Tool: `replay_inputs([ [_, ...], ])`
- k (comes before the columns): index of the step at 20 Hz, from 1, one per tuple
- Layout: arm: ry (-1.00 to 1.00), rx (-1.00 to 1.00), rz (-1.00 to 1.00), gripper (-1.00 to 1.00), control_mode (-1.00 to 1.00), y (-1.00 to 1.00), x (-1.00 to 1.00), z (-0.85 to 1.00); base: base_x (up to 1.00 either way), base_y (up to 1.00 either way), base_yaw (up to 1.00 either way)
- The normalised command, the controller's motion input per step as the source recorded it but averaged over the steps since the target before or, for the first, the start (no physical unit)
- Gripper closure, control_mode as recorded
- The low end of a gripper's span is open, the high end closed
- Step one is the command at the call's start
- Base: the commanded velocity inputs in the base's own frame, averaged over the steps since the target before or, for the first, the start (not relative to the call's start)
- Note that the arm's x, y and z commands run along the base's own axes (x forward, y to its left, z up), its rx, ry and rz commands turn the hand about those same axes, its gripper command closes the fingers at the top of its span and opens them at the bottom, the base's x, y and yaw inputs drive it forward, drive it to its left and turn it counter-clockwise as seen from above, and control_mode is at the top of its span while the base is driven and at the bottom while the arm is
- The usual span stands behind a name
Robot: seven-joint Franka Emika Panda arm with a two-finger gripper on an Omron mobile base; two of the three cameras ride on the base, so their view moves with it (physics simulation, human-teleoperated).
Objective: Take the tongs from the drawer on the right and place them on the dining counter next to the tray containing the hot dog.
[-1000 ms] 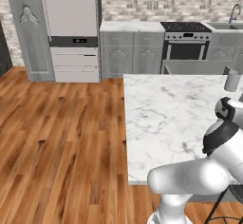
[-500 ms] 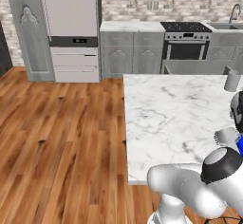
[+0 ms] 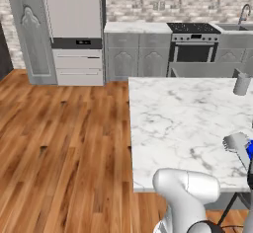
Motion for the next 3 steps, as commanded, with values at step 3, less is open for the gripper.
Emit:
replay_inputs([
  [3,-0.37,-0.32,-0.04,-1.0,-1.0,1.0,-1.0,-0.01,0.0,0.0,0.0],
])
